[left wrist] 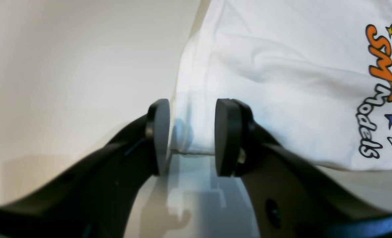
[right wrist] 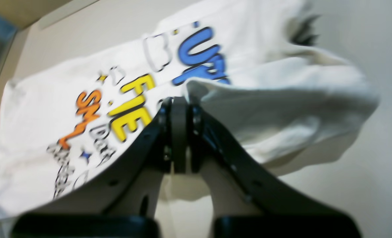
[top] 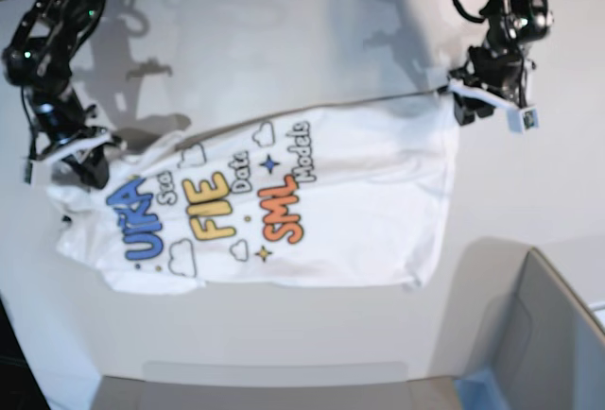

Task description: Layout the t-shirt on the table in an organized manner, then fold the t-shirt properly

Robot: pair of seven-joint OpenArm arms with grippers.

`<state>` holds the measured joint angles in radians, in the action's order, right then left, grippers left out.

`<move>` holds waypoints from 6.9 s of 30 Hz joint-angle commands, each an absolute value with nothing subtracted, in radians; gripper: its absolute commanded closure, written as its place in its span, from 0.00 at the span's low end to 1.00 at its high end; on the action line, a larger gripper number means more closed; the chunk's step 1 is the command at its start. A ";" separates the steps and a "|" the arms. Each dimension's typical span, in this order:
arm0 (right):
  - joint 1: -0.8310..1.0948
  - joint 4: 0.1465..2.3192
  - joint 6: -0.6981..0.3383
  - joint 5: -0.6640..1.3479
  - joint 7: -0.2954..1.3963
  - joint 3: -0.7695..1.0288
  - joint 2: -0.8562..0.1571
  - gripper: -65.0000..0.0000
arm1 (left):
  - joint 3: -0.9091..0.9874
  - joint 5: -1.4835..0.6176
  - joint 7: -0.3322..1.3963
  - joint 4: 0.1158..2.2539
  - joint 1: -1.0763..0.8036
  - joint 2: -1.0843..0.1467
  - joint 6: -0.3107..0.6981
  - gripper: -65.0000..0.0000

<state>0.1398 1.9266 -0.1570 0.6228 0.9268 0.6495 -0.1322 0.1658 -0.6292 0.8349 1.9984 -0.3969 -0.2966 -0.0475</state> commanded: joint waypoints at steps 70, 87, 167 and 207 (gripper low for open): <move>-0.255 1.431 -0.159 0.506 0.789 0.515 -0.309 1.00 | 0.239 -0.972 0.955 1.504 0.203 -0.346 -0.047 0.97; -0.243 1.429 -0.159 0.503 0.789 0.515 -0.306 1.00 | 0.194 -0.981 1.053 1.707 0.142 -0.358 -0.170 0.65; -0.429 2.064 -0.147 0.516 0.343 0.460 -0.315 1.00 | 0.731 -1.199 0.796 2.037 0.205 -0.277 0.088 1.00; -0.113 2.040 -0.079 0.687 0.306 0.102 -0.346 1.00 | 1.021 -1.484 0.857 2.037 0.041 -0.394 0.090 1.00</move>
